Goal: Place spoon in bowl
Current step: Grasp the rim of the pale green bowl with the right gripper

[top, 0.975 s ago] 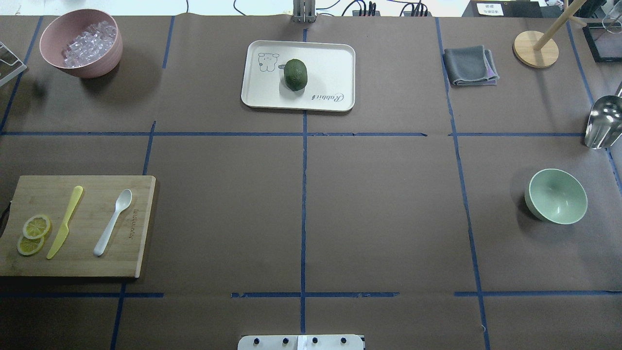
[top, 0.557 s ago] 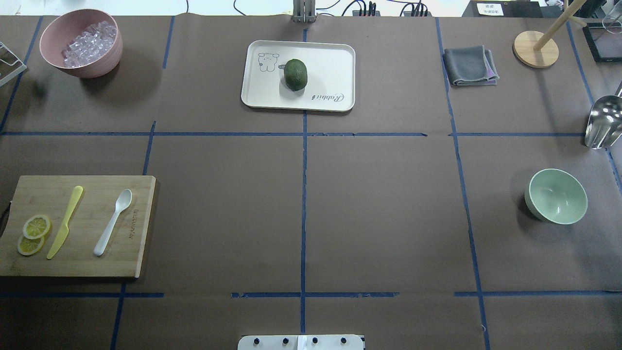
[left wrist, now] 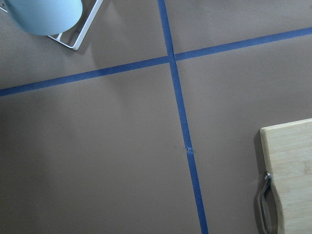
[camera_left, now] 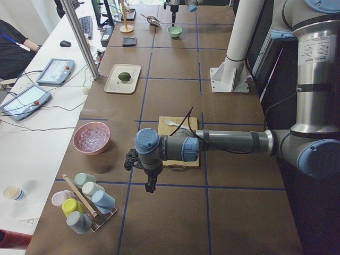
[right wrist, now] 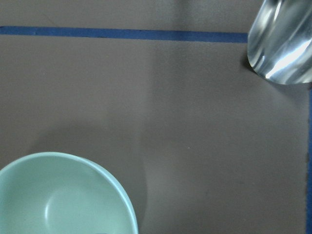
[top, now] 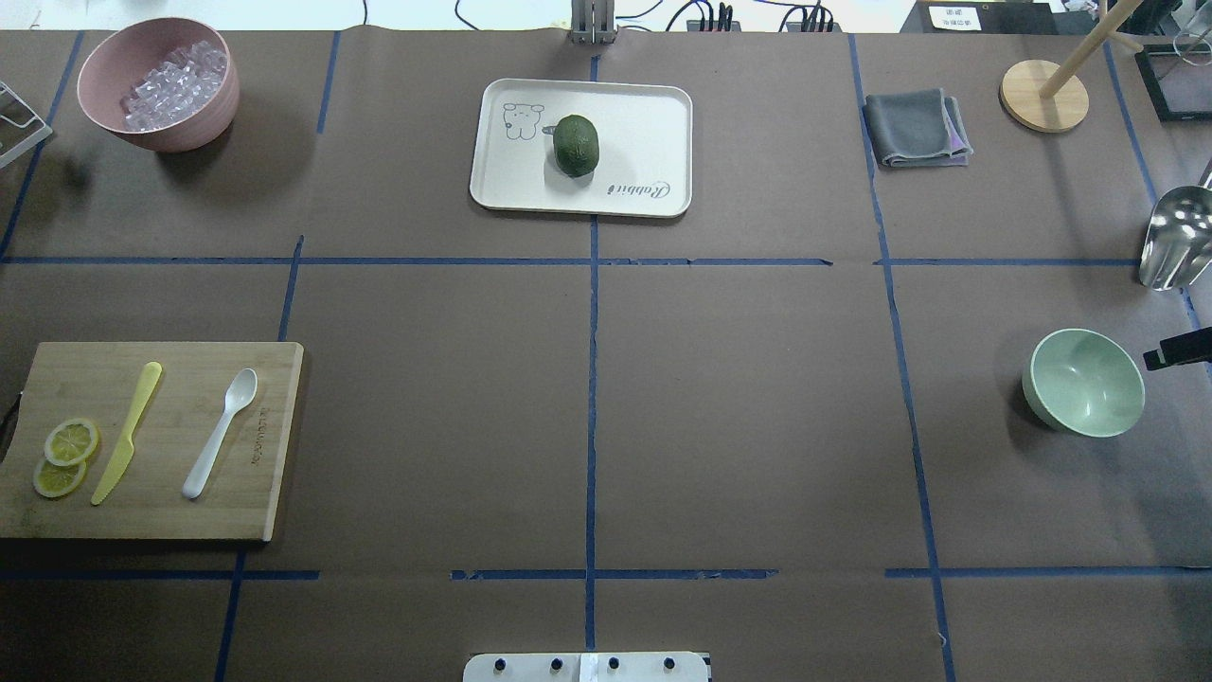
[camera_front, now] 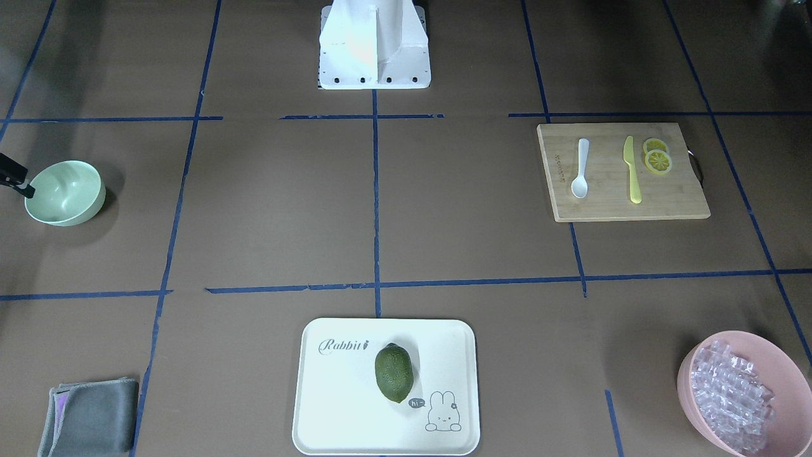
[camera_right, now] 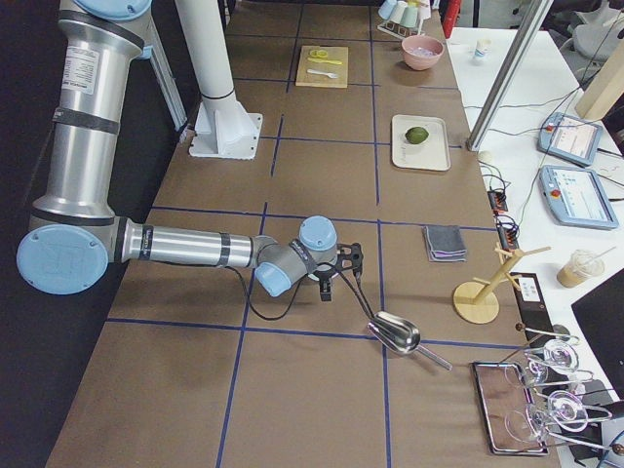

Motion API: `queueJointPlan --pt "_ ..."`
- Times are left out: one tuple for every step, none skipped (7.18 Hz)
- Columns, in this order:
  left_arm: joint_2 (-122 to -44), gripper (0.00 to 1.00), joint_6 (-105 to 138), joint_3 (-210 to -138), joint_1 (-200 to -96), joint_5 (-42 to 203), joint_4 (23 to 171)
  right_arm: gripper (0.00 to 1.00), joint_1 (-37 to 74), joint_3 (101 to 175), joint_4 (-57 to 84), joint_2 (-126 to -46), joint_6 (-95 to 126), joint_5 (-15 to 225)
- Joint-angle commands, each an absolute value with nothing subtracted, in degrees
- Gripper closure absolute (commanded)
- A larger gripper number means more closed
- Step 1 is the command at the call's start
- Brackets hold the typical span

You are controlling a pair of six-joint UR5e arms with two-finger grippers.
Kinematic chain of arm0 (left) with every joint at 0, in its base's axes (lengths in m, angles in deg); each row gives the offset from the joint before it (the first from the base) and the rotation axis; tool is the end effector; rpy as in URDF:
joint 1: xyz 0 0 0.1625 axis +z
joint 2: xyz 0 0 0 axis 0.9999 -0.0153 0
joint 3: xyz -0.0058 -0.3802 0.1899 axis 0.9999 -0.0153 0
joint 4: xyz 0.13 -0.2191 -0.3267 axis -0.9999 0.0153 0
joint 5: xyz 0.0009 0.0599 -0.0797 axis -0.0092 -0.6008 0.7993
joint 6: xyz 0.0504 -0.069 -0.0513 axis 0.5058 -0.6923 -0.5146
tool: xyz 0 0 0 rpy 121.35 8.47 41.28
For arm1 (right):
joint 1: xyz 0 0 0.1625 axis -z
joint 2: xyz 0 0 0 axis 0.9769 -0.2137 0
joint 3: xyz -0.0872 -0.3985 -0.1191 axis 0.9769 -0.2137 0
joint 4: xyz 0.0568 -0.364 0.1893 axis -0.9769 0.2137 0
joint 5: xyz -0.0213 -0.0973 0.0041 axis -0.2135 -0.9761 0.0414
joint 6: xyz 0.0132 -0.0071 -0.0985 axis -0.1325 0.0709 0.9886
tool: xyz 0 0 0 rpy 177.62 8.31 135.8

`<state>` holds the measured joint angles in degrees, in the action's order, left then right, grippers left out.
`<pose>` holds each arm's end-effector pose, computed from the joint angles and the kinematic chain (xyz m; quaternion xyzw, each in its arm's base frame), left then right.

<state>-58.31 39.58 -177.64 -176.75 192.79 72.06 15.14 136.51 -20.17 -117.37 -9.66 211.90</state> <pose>-0.0454 -0.4574 0.6588 0.0286 0.3726 0.0912 0.9231 -0.1374 -0.4134 0.6466 0.0605 -0.4372 0.0008 0.8973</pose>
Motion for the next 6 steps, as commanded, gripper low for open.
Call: queueJointPlan --pt "-58.27 0.00 39.54 -177.34 -176.75 192.86 72.03 0.39 16.84 136.28 -21.24 -117.26 -10.77 210.72" --pt "-58.36 0.00 39.54 -177.34 -176.75 192.77 72.03 0.78 17.45 136.28 -21.24 -117.35 -10.51 210.54" --pt "-58.27 0.00 39.54 -177.25 -176.75 192.86 72.12 0.98 17.54 136.28 -21.24 -117.44 -9.81 210.54" --pt "-58.36 0.00 39.63 -177.33 -176.75 192.86 72.30 1.00 17.46 136.54 -21.24 -117.53 -9.63 210.54" --pt "-58.36 0.00 39.63 -177.34 -176.75 192.86 72.30 1.00 17.45 136.80 -21.24 -117.44 -9.72 210.54" --pt "-58.27 0.00 39.63 -177.34 -176.75 192.86 72.21 1.00 17.45 138.46 -20.37 -117.18 -10.33 210.88"
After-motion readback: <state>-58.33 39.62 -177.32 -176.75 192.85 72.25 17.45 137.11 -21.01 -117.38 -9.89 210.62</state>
